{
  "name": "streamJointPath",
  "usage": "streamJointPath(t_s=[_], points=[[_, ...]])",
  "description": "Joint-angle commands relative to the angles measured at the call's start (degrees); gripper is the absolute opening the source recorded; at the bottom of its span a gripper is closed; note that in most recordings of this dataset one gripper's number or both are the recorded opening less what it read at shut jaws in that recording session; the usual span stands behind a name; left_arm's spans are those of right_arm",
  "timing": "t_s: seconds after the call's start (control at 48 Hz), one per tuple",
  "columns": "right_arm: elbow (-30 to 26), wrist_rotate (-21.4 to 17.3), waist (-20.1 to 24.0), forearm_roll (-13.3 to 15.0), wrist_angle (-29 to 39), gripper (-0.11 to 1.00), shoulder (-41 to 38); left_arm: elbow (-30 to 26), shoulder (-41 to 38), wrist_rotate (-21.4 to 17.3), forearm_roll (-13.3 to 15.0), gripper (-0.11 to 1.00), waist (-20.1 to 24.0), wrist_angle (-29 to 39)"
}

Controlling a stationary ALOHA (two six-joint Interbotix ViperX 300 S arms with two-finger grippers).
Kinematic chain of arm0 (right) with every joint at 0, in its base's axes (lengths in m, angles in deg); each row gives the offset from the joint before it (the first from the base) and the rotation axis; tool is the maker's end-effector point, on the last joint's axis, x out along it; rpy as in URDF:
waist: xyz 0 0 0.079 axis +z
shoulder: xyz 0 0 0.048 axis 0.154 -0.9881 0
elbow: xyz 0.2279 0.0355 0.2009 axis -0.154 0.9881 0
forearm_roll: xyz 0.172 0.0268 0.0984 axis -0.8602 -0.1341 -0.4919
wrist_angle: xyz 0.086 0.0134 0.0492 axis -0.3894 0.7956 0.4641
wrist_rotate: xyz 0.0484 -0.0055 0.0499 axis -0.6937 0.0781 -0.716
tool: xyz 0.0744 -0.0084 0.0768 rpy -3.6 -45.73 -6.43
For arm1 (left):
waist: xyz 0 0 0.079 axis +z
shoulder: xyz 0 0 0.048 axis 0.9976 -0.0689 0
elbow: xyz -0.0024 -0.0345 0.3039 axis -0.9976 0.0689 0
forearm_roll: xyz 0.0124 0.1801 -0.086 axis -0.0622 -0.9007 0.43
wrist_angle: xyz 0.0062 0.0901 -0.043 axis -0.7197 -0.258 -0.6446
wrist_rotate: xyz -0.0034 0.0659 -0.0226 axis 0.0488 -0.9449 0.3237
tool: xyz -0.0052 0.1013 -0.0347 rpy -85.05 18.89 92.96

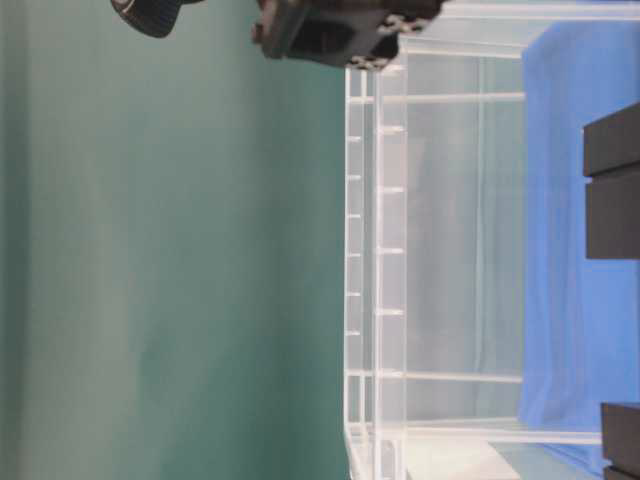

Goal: Take the box out of the case with the right arm.
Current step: 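Carry the box to the front right and lower it onto the table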

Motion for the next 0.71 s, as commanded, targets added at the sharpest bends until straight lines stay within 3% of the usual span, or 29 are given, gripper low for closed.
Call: streamJointPath(t_s=[0.0, 0.605, 0.688], points=[[-0.5, 0.0, 0.0, -0.2, -0.5, 0.65, 1.0, -0.6, -0.3, 0.1, 0.0, 0.00, 0.1, -0.1], [0.7, 0.4, 0.0, -0.6, -2.5, 0.65, 1.1, -0.7, -0.3, 0.1, 0.0, 0.00, 0.2, -0.2], [0.5, 0.4, 0.0, -0.6, -2.5, 0.78, 1.0, -0.7, -0.3, 0.0, 0.0, 0.00, 0.2, -0.2]])
